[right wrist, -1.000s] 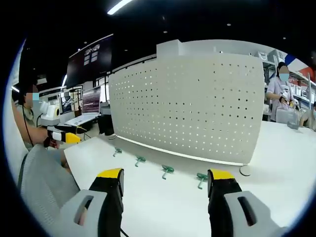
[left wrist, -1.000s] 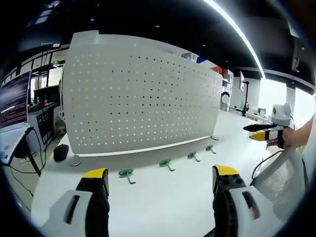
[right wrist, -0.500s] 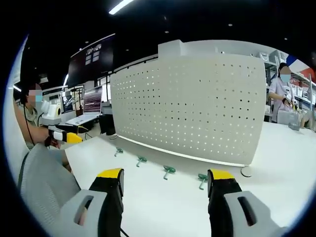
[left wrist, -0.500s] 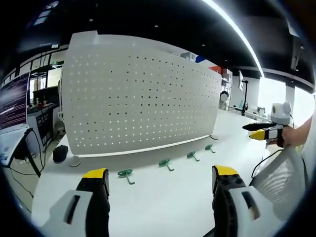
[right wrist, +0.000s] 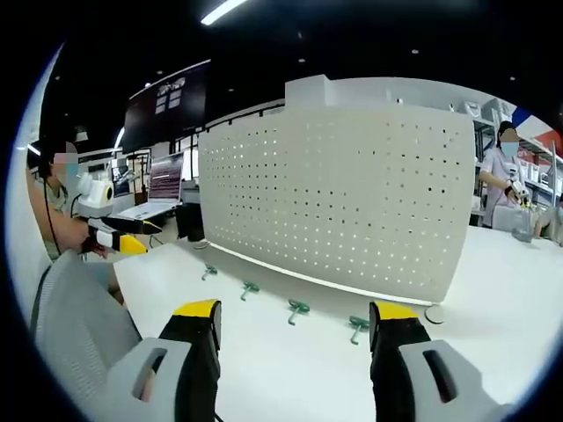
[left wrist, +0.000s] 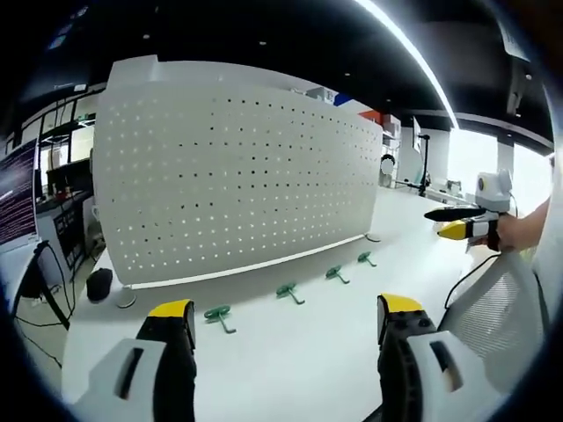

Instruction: Insert the hook assembly into the mounting plate slot until the hook locks in place.

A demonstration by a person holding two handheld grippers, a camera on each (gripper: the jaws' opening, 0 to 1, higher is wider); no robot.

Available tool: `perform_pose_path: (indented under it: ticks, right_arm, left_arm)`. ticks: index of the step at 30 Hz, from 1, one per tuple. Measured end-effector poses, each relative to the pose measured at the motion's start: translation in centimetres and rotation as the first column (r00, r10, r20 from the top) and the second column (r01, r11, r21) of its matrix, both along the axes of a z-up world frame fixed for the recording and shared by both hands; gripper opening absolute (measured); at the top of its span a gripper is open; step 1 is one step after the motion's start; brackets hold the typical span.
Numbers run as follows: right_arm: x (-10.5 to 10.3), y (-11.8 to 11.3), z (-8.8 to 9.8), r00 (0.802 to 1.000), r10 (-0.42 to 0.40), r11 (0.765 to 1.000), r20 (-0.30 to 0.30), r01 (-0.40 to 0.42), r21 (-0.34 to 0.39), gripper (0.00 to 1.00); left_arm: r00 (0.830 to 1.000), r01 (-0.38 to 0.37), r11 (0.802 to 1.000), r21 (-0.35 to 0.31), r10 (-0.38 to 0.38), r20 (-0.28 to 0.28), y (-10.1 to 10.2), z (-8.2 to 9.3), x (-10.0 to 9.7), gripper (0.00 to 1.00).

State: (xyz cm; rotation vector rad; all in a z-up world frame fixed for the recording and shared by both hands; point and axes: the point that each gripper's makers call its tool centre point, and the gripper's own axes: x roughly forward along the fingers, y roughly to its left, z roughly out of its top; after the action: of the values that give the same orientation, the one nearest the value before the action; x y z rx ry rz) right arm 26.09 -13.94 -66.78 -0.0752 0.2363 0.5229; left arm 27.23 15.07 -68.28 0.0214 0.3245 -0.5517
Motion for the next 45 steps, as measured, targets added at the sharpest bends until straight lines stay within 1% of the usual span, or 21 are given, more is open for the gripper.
perform_pose_path:
  ticks: [2, 5, 8, 11, 15, 19, 21, 22, 24, 26, 28, 30, 31, 33, 35, 37, 38, 39, 43, 44, 45]
  right_arm:
    - [0.0, 0.0, 0.1, 1.000, -0.001, 1.000, 0.004, 0.001, 0.004, 0.67]
    - [0.1, 0.0, 0.2, 1.000, 0.000, 1.000, 0.005, 0.000, 0.005, 0.67]
    - [0.1, 0.0, 0.3, 1.000, 0.003, 1.000, 0.011, -0.003, 0.004, 0.66]
    - [0.1, -0.1, 0.5, 1.000, 0.000, 1.000, 0.017, 0.000, 0.008, 0.66]
    - [0.1, -0.1, 1.1, 0.999, -0.001, 1.000, 0.039, 0.000, 0.015, 0.66]
    - [0.1, -0.1, 1.3, 0.999, 0.000, 1.000, 0.047, 0.000, 0.013, 0.66]
    - [0.0, -0.1, 1.6, 0.998, 0.001, 1.000, 0.061, -0.002, 0.010, 0.66]
    - [0.0, 0.0, 1.7, 0.998, 0.002, 1.000, 0.063, -0.002, 0.010, 0.66]
    - [0.0, -0.1, 1.6, 0.998, -0.001, 1.000, 0.061, 0.000, 0.008, 0.65]
    - [0.1, -0.2, 1.5, 0.998, -0.004, 1.000, 0.058, 0.003, 0.010, 0.65]
    - [0.1, -0.2, 1.3, 0.999, -0.006, 1.000, 0.053, 0.005, 0.008, 0.65]
    - [0.1, -0.2, 1.3, 0.999, -0.005, 1.000, 0.053, 0.005, 0.008, 0.65]
    - [0.1, -0.2, 1.3, 0.999, -0.005, 1.000, 0.054, 0.005, 0.007, 0.65]
    - [0.2, -0.2, 1.3, 0.999, -0.006, 1.000, 0.052, 0.005, 0.006, 0.65]
    - [0.2, -0.2, 1.2, 0.999, -0.008, 1.000, 0.050, 0.008, 0.008, 0.65]
    - [0.2, -0.2, 1.2, 0.999, -0.011, 1.000, 0.048, 0.010, 0.012, 0.66]
    - [0.2, -0.2, 1.1, 0.999, -0.011, 1.000, 0.047, 0.010, 0.011, 0.66]
    - [0.2, -0.2, 1.1, 0.999, -0.011, 1.000, 0.047, 0.010, 0.010, 0.66]
    - [0.2, -0.2, 1.0, 0.999, -0.010, 1.000, 0.045, 0.010, 0.009, 0.65]
    - [0.2, -0.2, 1.0, 0.999, -0.010, 1.000, 0.044, 0.010, 0.008, 0.66]
    - [0.2, -0.2, 1.0, 0.999, -0.009, 1.000, 0.045, 0.009, 0.010, 0.65]
  left_arm:
    - [1.000, 0.016, 1.000, 0.014, -0.017, 0.008, 0.1, 0.2, 0.6, 0.87]
    - [0.999, 0.045, 0.999, 0.029, -0.045, 0.005, 0.4, 0.4, 1.7, 0.87]
    - [0.997, 0.075, 0.994, 0.074, -0.075, 0.003, 0.8, 0.3, 2.6, 0.86]
    - [0.996, 0.092, 0.991, 0.094, -0.092, -0.005, 0.9, 0.2, 3.3, 0.86]
    - [0.989, 0.145, 0.980, 0.134, -0.143, -0.020, 0.9, -0.2, 4.3, 0.85]
    - [0.982, 0.190, 0.969, 0.158, -0.185, -0.048, 1.1, -0.7, 5.2, 0.84]
    - [0.976, 0.215, 0.963, 0.163, -0.204, -0.081, 1.2, -1.3, 5.6, 0.84]
    - [0.975, 0.219, 0.961, 0.167, -0.207, -0.086, 1.3, -1.4, 5.8, 0.84]
    - [0.968, 0.245, 0.953, 0.181, -0.228, -0.107, 1.4, -1.9, 6.2, 0.84]
    - [0.958, 0.272, 0.943, 0.190, -0.246, -0.149, 1.4, -2.6, 6.4, 0.81]
    - [0.952, 0.290, 0.934, 0.207, -0.259, -0.165, 1.4, -2.9, 6.8, 0.79]
    - [0.946, 0.308, 0.924, 0.225, -0.273, -0.175, 1.4, -3.2, 7.0, 0.79]
    - [0.942, 0.322, 0.916, 0.239, -0.284, -0.180, 1.3, -3.4, 7.2, 0.79]
    - [0.935, 0.339, 0.909, 0.244, -0.298, -0.190, 1.2, -3.7, 7.4, 0.79]
    - [0.924, 0.369, 0.892, 0.261, -0.321, -0.208, 1.2, -4.3, 7.5, 0.79]
    - [0.910, 0.401, 0.873, 0.278, -0.345, -0.228, 1.2, -4.9, 7.5, 0.80]
    - [0.903, 0.418, 0.859, 0.294, -0.357, -0.240, 1.2, -5.3, 7.6, 0.80]
    - [0.898, 0.429, 0.851, 0.304, -0.366, -0.244, 1.2, -5.5, 7.7, 0.80]
    - [0.870, 0.484, 0.809, 0.334, -0.404, -0.282, 1.0, -6.5, 7.8, 0.78]
    - [0.866, 0.492, 0.800, 0.343, -0.410, -0.287, 1.0, -6.7, 7.9, 0.78]
    - [0.857, 0.507, 0.791, 0.343, -0.420, -0.299, 0.9, -7.0, 7.9, 0.78]
